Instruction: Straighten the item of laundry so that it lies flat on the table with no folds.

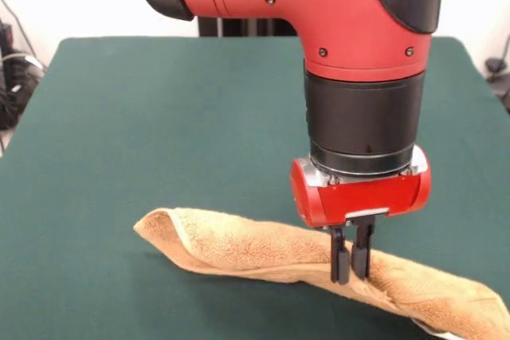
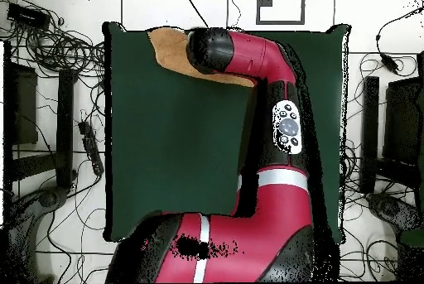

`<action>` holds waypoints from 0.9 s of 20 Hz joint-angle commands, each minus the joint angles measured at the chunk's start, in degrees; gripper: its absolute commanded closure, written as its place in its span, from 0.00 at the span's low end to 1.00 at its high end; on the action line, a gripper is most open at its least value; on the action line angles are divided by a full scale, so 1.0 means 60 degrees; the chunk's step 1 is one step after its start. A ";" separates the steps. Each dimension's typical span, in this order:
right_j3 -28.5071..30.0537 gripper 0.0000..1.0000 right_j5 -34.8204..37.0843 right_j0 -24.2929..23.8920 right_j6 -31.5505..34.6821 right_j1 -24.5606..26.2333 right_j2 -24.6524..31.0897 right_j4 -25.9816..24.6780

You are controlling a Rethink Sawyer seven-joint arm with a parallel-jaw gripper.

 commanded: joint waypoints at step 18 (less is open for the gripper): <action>0.3342 1.00 -0.0478 -0.0494 0.1340 -0.3400 0.0183 0.0426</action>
